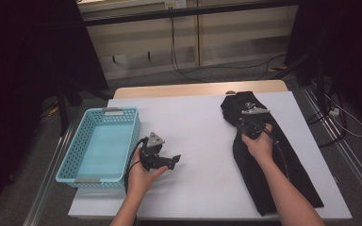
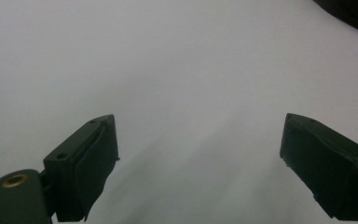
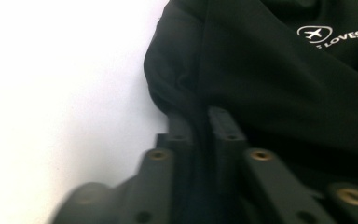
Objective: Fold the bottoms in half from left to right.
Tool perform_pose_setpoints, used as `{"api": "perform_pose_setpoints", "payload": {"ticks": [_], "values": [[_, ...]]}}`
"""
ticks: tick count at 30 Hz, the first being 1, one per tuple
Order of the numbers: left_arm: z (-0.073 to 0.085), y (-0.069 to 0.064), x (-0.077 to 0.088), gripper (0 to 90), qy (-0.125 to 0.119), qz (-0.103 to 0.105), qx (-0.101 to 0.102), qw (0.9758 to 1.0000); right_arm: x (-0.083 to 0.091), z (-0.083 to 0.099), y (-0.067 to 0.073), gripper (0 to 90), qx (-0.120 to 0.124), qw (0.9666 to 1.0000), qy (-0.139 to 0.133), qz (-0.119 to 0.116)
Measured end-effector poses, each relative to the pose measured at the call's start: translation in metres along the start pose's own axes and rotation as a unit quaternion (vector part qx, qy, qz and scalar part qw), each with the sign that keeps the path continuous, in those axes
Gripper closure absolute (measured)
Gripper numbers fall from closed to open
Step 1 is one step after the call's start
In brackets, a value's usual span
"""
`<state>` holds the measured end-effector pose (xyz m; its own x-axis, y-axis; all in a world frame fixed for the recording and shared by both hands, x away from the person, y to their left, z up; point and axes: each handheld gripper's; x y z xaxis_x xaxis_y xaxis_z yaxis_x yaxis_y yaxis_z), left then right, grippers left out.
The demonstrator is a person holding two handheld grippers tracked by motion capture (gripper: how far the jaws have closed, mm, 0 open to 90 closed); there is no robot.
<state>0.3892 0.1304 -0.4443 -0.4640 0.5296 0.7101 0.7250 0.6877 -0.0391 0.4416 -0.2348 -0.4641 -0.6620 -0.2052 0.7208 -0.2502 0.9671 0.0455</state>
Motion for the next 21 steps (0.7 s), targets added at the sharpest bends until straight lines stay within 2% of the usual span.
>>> {"api": "perform_pose_setpoints", "payload": {"ticks": [4,6,8,10,12,18,21], "values": [[0.0,0.0,0.0,11.3,0.001,-0.001,0.0,1.0,0.002,0.0,-0.001,85.2,0.001,0.9998,-0.001,-0.022],[0.0,0.0,0.001,11.3,-0.001,-0.002,0.0,1.0,0.003,-0.001,0.003,85.7,0.015,0.9991,-0.001,-0.04],[0.0,0.0,0.002,11.3,0.001,-0.002,-0.003,1.0,0.004,-0.001,0.014,85.8,0.04,0.9975,0.009,-0.058],[-0.001,0.0,0.003,11.3,-0.003,-0.003,-0.001,1.0,0.004,0.001,0.026,85.8,0.072,0.9955,0.013,-0.059],[0.0,0.001,0.003,11.3,-0.004,-0.005,0.0,1.0,0.006,0.002,0.035,85.9,0.082,0.9935,0.017,-0.077],[0.0,0.003,0.005,11.3,-0.005,-0.009,0.001,1.0,0.011,0.005,0.053,86.0,0.106,0.9885,0.018,-0.106],[-0.001,0.004,0.006,11.3,-0.006,-0.008,0.004,0.9999,0.014,0.007,0.066,86.0,0.12,0.9848,0.016,-0.125]]}}
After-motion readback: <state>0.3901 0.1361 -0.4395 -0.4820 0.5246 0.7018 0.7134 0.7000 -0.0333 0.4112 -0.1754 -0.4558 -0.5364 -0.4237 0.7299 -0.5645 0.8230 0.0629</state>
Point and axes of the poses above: each handheld gripper's, and its own axes: x roughly backward along the jaws, z roughly out of its underside, y roughly to its left, and after that the axes turned 5 degrees about y, right-handed
